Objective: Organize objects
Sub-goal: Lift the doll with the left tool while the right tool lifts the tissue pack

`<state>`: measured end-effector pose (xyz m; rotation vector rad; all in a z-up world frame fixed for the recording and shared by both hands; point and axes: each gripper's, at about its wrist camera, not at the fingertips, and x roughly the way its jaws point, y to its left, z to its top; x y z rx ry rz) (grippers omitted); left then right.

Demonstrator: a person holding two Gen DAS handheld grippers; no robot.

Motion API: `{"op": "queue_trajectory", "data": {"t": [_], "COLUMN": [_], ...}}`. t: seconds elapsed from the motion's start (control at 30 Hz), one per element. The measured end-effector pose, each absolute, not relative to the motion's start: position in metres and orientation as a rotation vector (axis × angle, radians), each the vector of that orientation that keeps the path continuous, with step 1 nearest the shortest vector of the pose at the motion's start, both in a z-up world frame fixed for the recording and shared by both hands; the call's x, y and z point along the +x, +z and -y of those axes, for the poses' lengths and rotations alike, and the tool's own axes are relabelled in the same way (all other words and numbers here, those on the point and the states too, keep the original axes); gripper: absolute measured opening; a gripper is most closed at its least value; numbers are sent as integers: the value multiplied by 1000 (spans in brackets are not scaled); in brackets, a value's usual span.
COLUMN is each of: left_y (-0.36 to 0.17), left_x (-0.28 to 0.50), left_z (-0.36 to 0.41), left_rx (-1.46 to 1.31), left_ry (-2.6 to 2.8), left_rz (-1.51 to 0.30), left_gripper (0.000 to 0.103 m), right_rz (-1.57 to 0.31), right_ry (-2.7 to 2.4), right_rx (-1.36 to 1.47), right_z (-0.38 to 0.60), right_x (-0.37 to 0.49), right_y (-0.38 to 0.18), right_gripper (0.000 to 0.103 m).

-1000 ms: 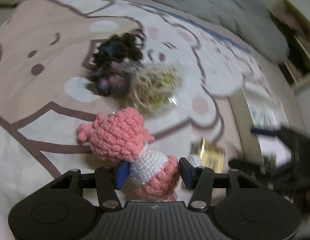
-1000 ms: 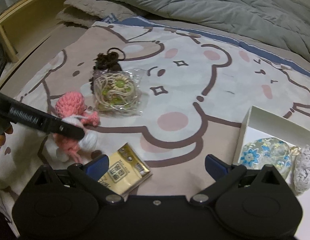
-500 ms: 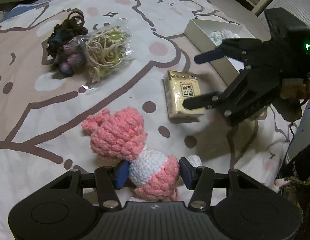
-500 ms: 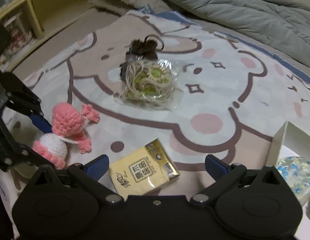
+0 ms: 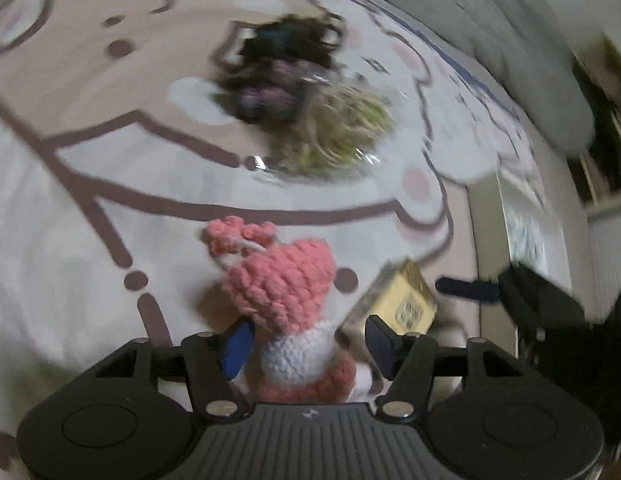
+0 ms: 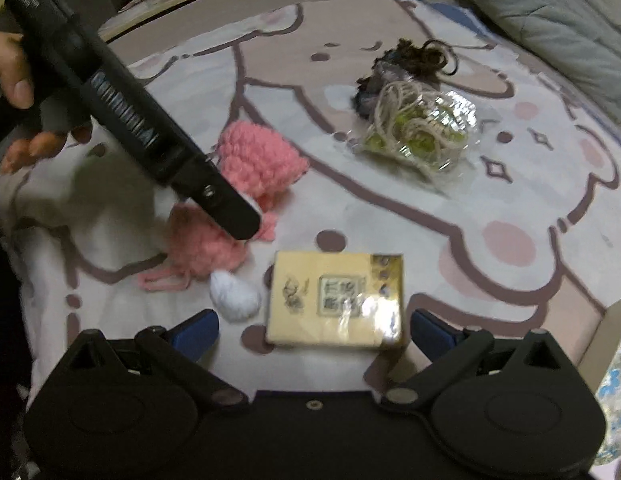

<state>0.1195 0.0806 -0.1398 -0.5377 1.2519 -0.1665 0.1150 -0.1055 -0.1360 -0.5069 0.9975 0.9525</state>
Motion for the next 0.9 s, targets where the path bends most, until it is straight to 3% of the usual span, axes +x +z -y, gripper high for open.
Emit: {"op": "queue_trajectory", "data": {"t": [0.1, 0.17, 0.23, 0.5, 0.9], "left_y": [-142, -144, -151, -146, -100], "left_x": [119, 120, 119, 117, 113], "left_z": [-76, -73, -73, -70, -76], "left_rx": [-526, -515, -531, -513, -467], "left_ry": [-127, -112, -87, -88, -113], "left_rz": [-1248, -1248, -1255, -1229, -1080], "left_gripper": [59, 46, 41, 39, 38], "right_rz": [-1007, -1008, -1012, -1051, -1011], "right_ry": [893, 863, 850, 822, 677], "right_rx": [-475, -477, -497, -552, -343], "right_z": [104, 102, 99, 90, 113], "right_x": [122, 124, 125, 126, 147], "right_y": [-135, -136, -139, -153, -110], "right_gripper": [102, 93, 82, 75, 74]}}
